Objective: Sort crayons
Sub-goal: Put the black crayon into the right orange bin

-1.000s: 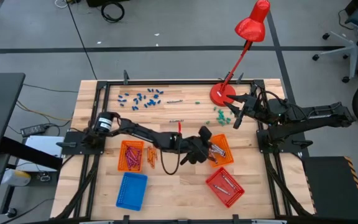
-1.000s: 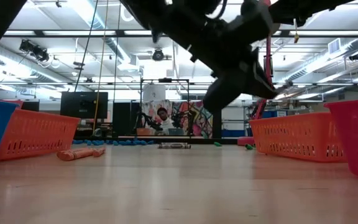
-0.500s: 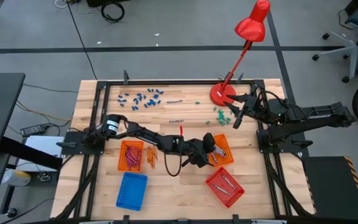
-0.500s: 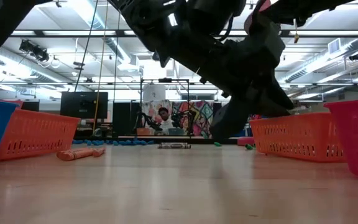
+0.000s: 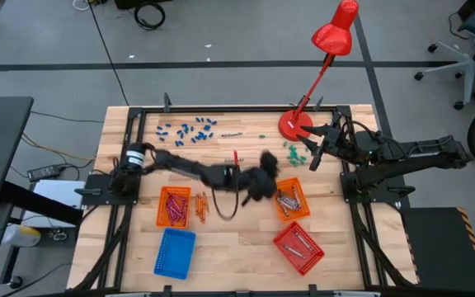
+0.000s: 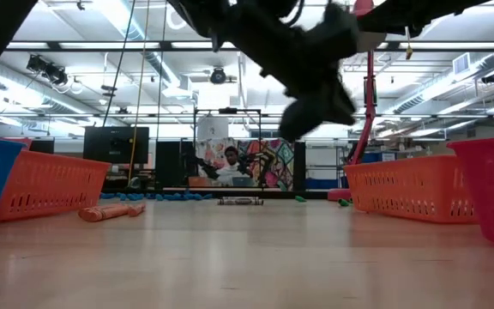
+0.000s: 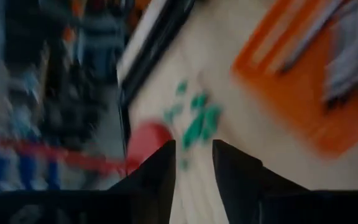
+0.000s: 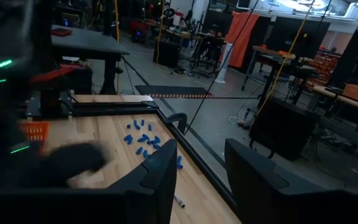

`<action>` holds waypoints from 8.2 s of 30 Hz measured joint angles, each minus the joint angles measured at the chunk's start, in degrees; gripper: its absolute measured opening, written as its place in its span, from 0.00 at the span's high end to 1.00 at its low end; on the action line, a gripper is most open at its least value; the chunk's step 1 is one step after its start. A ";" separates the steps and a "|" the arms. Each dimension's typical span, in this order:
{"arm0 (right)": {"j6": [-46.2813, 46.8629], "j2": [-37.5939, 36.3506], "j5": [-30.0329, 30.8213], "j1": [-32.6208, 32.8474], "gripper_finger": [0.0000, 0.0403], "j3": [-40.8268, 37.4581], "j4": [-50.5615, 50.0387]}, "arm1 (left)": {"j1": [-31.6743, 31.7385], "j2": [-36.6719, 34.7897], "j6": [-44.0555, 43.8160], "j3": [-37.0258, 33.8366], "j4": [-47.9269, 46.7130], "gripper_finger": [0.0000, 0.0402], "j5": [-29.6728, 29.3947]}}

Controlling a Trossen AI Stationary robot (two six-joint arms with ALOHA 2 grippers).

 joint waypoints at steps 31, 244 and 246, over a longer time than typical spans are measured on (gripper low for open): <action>-0.15 0.00 -0.33 -0.11 0.65 -0.02 0.19 | 33.46 1.94 -41.16 -0.11 -29.97 0.72 23.13; 0.26 0.02 -0.63 -0.81 0.65 -0.02 -0.46 | 17.57 3.28 -41.65 0.10 -43.28 0.96 23.98; 0.26 0.01 -0.63 -0.83 0.65 -0.02 -0.45 | 17.57 3.27 -41.41 0.09 -43.21 0.96 24.01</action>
